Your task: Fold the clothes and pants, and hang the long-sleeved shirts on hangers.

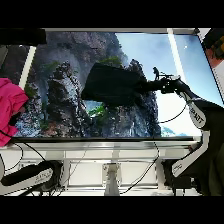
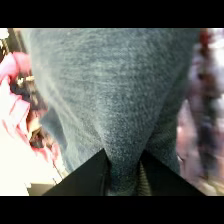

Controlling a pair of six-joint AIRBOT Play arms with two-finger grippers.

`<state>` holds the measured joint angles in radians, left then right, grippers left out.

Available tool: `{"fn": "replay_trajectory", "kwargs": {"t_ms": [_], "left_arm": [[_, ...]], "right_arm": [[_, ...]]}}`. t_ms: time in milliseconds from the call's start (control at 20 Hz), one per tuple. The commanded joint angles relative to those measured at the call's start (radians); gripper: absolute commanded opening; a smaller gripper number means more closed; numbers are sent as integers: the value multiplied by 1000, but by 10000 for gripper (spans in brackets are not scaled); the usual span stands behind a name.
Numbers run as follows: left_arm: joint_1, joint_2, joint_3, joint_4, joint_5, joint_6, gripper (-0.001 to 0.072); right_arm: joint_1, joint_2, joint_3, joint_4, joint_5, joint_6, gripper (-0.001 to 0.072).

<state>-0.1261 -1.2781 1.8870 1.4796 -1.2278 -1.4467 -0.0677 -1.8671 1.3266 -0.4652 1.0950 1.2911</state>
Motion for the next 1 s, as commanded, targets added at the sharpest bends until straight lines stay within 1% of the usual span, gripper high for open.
{"fn": "replay_trajectory", "kwargs": {"t_ms": [0,50,200,350,500,700,850,950], "left_arm": [[1,0,0,0,-1,0,11],[1,0,0,0,-1,0,11],[1,0,0,0,0,-3,12],[1,0,0,-16,0,-4,11],[1,0,0,-41,6,-4,11],[1,0,0,-92,29,-4,11],[1,0,0,-105,35,-4,11],[1,-3,0,-105,34,-4,11]], "right_arm": [[-101,10,4,-184,70,122,36],[-151,28,4,-210,95,127,36],[-330,134,4,-320,102,188,36],[-571,259,4,-470,163,230,36],[-834,370,4,-591,240,231,35],[-1128,456,4,-736,304,208,35],[-1274,494,5,-815,296,221,36],[-1321,495,4,-840,309,223,36]]}}
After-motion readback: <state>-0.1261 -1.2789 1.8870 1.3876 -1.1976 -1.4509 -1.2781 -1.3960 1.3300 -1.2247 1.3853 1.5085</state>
